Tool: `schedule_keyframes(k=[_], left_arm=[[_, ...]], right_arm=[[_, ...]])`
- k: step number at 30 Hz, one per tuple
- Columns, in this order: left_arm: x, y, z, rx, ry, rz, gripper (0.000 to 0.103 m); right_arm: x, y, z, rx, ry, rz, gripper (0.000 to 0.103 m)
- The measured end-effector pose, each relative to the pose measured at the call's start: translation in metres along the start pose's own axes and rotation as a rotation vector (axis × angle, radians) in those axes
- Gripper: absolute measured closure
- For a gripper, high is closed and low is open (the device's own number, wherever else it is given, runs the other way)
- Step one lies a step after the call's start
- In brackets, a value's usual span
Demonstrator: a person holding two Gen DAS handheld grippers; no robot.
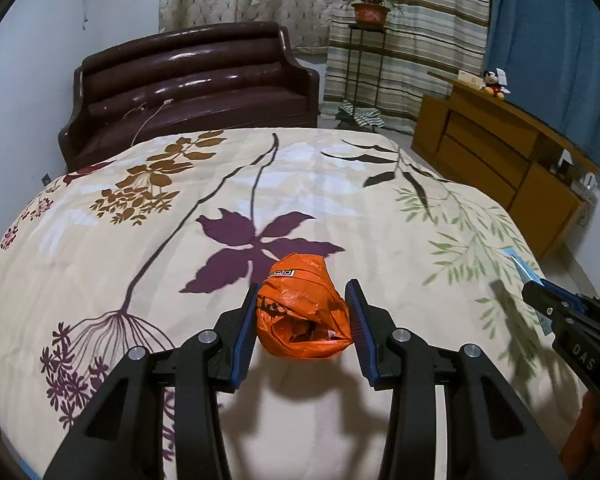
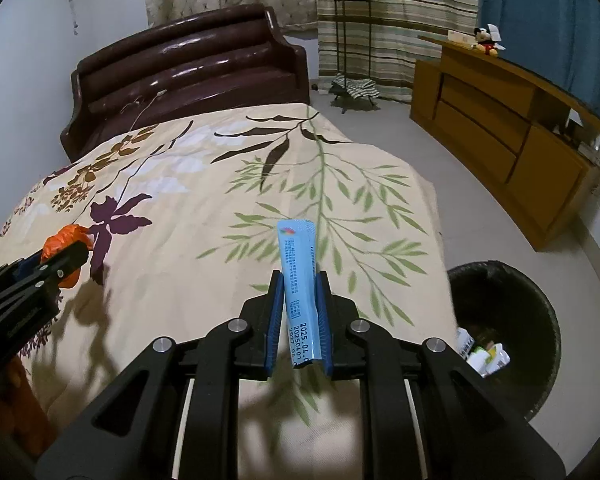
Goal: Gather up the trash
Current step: 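Carry both items over the bin and open both grippers to drop them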
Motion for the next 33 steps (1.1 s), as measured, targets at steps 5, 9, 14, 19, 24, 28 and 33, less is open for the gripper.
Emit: schedule_keyframes(k=[5,9,14,19,24,28,33], left_arm=[[0.009,0.003,0.018,-0.021,0.026,0.009,0.06],[0.014,0.005,0.034,-0.039,0.047,0.017,0.06],[0.021,0.005,0.057,-0.064,0.078,0.029,0.06],[0.026,0.007,0.083,-0.097,0.113,0.041,0.06],[0.029,0.007,0.106,-0.117,0.15,0.044,0.06],[0.03,0.008,0.129,-0.145,0.182,0.053,0.06],[0.031,0.011,0.152,-0.174,0.218,0.056,0.06]], right_arm=[[0.013,0.007,0.013,-0.014,0.015,0.012,0.087],[0.023,0.01,0.025,-0.023,0.034,0.023,0.087],[0.033,0.014,0.045,-0.042,0.058,0.036,0.087],[0.044,0.019,0.065,-0.061,0.087,0.047,0.087],[0.052,0.022,0.086,-0.086,0.118,0.056,0.087],[0.058,0.026,0.103,-0.106,0.149,0.063,0.087],[0.064,0.029,0.126,-0.138,0.187,0.071,0.087]])
Point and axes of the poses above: each gripper's, at about its wrist camera, not at the fingertips, and x roughly against the way its jaws point, z to its right, y to its underside, the point moved 2 cm from there along -x, roughly the way its jaws point, and after that the axes turned 4 degrees about z, right-handed, at the moved point
